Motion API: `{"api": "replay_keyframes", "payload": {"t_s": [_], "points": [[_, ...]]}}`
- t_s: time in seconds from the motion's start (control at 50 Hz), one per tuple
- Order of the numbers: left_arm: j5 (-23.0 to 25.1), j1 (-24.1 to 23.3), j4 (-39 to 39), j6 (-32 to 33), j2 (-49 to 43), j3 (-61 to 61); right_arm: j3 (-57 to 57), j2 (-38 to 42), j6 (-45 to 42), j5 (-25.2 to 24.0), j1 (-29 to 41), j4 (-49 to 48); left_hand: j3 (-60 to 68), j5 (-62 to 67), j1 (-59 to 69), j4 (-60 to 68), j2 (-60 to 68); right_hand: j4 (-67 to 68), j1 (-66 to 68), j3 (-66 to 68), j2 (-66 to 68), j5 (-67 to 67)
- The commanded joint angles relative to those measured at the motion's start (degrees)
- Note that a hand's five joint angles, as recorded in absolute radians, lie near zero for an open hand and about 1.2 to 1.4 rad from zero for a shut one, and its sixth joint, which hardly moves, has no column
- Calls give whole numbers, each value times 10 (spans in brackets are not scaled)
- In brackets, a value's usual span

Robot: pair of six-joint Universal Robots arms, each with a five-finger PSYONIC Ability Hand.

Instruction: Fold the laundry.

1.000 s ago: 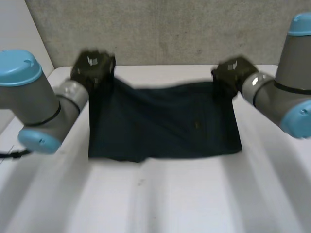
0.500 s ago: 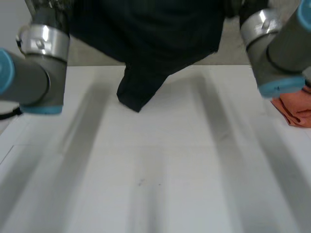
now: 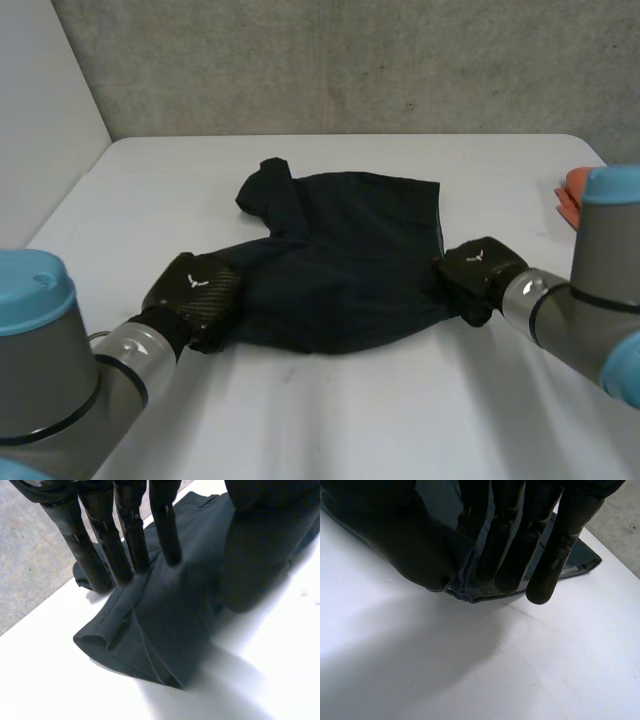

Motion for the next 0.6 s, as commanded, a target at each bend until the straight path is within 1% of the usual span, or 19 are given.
{"api": "replay_keyframes", "payload": {"t_s": [0.02, 0.08, 0.16, 0.18, 0.24, 0.28, 0.3, 0.34, 0.52, 0.6], "points": [[1, 2, -17, -40, 81, 1, 77, -48, 2, -27, -8, -62, -269, -267, -245, -265, -266, 118, 237, 124, 126, 129], [6, 16, -16, -63, 103, 3, 101, -57, -2, -28, -19, -82, -269, -267, -246, -265, -266, 118, 237, 124, 126, 129], [9, 48, -21, -85, 103, 2, 120, -58, -3, -29, -25, -90, -247, -245, -224, -244, -245, 118, 237, 124, 126, 129], [8, 61, -25, -98, 99, 0, 122, -58, -3, -29, -25, -90, -214, -211, -190, -210, -211, 118, 237, 124, 126, 129], [9, 73, -44, -133, 87, -3, 128, -57, -4, -29, -30, -97, -126, -124, -103, -123, -124, 118, 237, 124, 126, 129], [10, 73, -54, -151, 73, -3, 129, -57, -4, -29, -31, -105, -94, -92, -71, -91, -92, 118, 237, 124, 126, 129], [13, 70, -62, -170, 51, -3, 129, -57, -4, -29, -31, -106, -67, -65, -44, -64, -65, 118, 237, 124, 126, 129], [13, 65, -63, -189, 24, -3, 129, -57, -4, -29, -31, -108, -48, -46, -25, -45, -46, 118, 237, 124, 126, 129], [12, 59, -53, -198, -9, 9, 135, -57, -3, -30, -31, -112, -72, -70, -49, -68, -70, 118, 237, 124, 126, 129], [12, 61, -41, -199, -45, 26, 140, -57, -3, -30, -31, -118, -74, -71, -50, -70, -71, 118, 237, 124, 126, 129]]}}
